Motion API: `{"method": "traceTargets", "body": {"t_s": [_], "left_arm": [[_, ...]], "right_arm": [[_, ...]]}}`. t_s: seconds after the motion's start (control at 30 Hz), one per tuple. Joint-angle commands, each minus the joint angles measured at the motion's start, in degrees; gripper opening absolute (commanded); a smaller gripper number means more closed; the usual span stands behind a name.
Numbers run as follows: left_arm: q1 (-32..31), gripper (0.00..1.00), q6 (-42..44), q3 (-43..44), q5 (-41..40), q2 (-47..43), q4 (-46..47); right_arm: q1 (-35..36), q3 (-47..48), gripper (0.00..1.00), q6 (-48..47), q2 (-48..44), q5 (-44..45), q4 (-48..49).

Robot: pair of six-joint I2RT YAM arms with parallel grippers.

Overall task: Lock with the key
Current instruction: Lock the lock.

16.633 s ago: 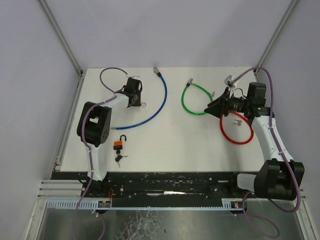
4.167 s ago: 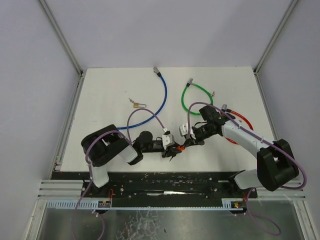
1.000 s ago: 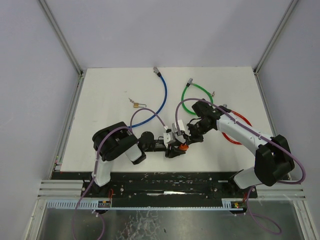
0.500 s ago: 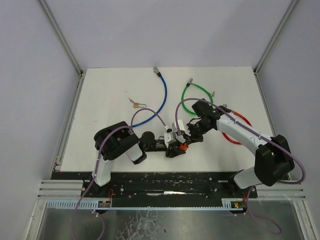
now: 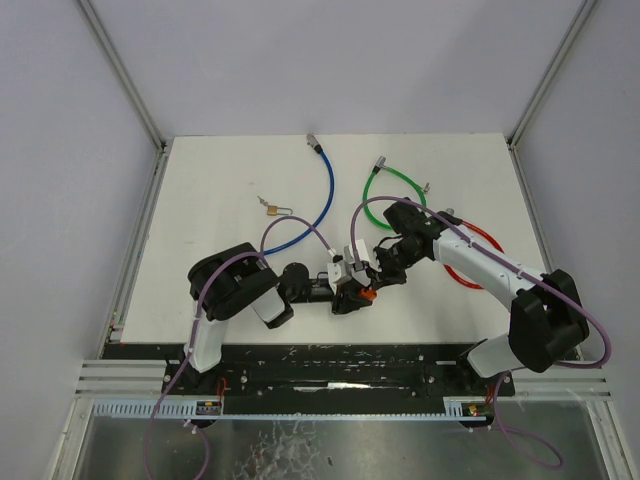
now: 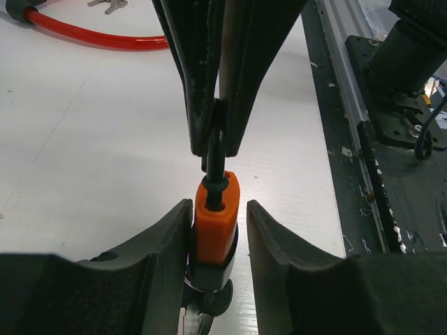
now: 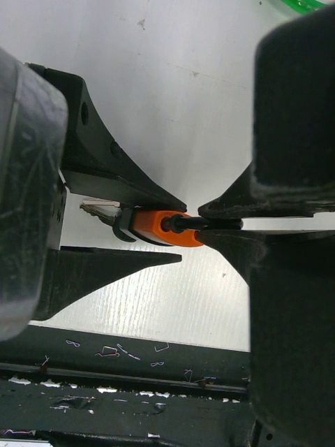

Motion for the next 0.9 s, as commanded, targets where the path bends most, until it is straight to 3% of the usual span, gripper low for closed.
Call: {"method": "traceTargets", "body": {"t_s": [0.0,0.33,0.47,0.87], "left_arm": [[-0.2,0.36,-1.8,1.0,-1.3,-0.6,6.5],[-0.2,0.19,-2.0,1.2,-0.1,-0.7,6.4],[-0.2,0.00,-0.9,1.1,0.3,-0.5,6.3],[-0.2,0.00,9.5,-1.9,-6.3,-2.8,3.9]], "right_arm": [[0.7,0.6,0.00,0.0,0.2,-1.4,0.4],[0.7,0.6,0.00,0.0,0.3,-1.3,0.4],[0.8,0.6,0.00,0.1,0.5,-1.4,0.3],[0.8,1.8,0.04,0.9,3.9,-6.4,-0.9]]}}
